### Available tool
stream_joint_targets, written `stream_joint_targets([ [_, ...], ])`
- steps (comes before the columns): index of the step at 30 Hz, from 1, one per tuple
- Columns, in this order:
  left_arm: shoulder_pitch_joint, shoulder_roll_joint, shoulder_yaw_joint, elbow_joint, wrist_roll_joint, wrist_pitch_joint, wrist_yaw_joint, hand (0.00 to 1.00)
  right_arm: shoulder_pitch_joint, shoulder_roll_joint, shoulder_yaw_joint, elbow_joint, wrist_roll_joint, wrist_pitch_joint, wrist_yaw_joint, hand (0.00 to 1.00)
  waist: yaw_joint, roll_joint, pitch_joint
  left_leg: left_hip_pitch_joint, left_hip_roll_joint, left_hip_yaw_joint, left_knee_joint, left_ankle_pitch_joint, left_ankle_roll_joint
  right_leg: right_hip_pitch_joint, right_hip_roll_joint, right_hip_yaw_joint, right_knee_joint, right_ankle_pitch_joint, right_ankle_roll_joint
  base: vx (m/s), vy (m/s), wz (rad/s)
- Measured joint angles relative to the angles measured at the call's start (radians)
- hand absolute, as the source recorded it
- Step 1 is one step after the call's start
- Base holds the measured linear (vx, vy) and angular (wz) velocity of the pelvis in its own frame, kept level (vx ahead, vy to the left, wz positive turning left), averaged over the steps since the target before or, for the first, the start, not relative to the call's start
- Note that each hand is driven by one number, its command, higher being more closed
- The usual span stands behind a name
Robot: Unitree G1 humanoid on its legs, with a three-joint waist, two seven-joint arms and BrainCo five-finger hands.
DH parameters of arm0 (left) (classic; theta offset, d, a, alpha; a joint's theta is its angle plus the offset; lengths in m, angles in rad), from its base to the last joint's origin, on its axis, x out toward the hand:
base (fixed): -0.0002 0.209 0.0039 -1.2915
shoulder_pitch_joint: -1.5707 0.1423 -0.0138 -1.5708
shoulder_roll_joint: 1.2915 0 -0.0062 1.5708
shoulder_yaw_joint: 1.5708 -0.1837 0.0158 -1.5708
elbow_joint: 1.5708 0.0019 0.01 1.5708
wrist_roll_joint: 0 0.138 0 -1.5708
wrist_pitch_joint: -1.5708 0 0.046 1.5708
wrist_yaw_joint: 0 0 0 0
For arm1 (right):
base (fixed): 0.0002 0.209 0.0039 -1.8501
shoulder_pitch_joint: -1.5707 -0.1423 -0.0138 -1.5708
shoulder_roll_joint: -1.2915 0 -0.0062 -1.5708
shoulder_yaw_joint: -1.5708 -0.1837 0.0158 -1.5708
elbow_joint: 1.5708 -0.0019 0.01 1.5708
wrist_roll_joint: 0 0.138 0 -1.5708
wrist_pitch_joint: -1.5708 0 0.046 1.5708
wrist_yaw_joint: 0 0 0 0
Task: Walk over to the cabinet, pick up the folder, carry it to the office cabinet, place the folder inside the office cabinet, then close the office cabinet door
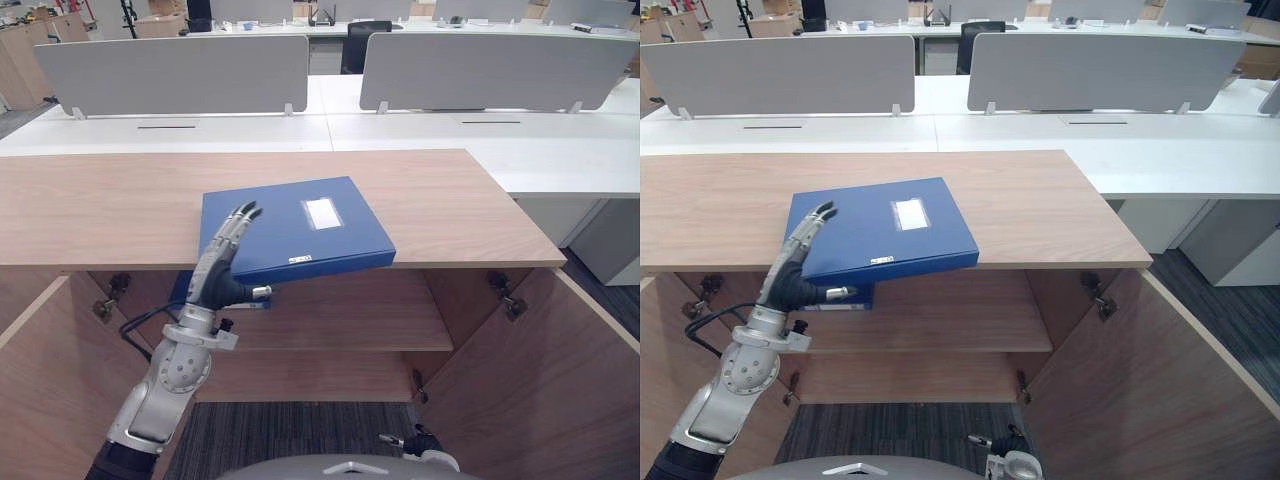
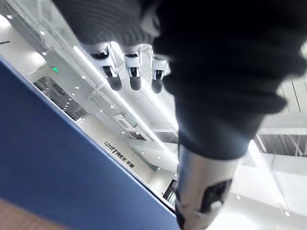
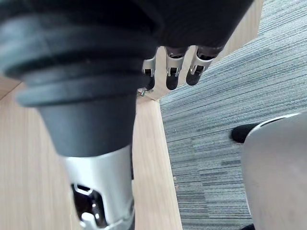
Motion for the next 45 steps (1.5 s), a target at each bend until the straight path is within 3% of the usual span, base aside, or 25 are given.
stream_joint_targets([
  [8, -0.029, 0.028, -0.086, 0.001, 0.235, 0.007, 0.012, 0.00, -0.012, -0.019, 0.001, 0.028, 0.000, 0.001, 0.000, 0.00, -0.008, 0.006, -0.004, 0.008, 0.000, -0.033, 0.000, -0.007, 0.006, 0.001, 0.002, 0.015, -0.007, 0.001, 0.000, 0.02, -0.008, -0.07],
  [14, -0.031, 0.017, -0.100, 0.002, 0.375, 0.058, 0.055, 0.00, -0.009, -0.019, 0.001, 0.028, 0.004, 0.000, 0.001, 0.00, -0.008, 0.005, -0.005, 0.010, 0.000, -0.034, -0.001, -0.007, 0.006, 0.003, 0.002, 0.014, -0.008, 0.001, 0.000, 0.00, 0.000, 0.00],
  [24, 0.018, -0.081, -0.040, 0.018, 0.412, 0.102, 0.069, 0.00, 0.005, -0.019, 0.002, 0.027, 0.010, 0.001, 0.003, 0.00, -0.011, 0.000, -0.008, 0.015, 0.002, -0.035, -0.001, -0.009, 0.005, 0.012, 0.002, 0.010, -0.010, 0.001, 0.001, 0.00, 0.000, 0.00],
  [34, 0.074, -0.115, 0.027, 0.048, 0.445, 0.132, 0.069, 0.00, 0.028, -0.017, 0.006, 0.025, 0.010, 0.004, 0.007, 0.00, -0.010, -0.015, -0.019, 0.015, 0.003, -0.037, -0.002, -0.010, 0.004, 0.018, 0.002, 0.006, -0.019, 0.003, 0.005, 0.00, 0.000, 0.00],
  [35, 0.075, -0.121, 0.037, 0.049, 0.450, 0.133, 0.069, 1.00, 0.029, -0.017, 0.006, 0.025, 0.010, 0.004, 0.009, 0.00, -0.011, -0.015, -0.019, 0.015, 0.003, -0.037, -0.002, -0.010, 0.003, 0.018, 0.002, 0.006, -0.019, 0.003, 0.005, 0.00, 0.000, 0.00],
  [45, 0.092, -0.122, 0.102, 0.050, 0.510, 0.153, 0.069, 1.00, 0.051, -0.019, 0.012, 0.017, 0.010, 0.005, 0.016, 0.00, -0.023, -0.014, -0.027, 0.015, 0.004, -0.037, -0.002, -0.011, 0.002, 0.018, 0.002, 0.001, -0.020, 0.003, 0.006, 0.00, 0.000, 0.00],
])
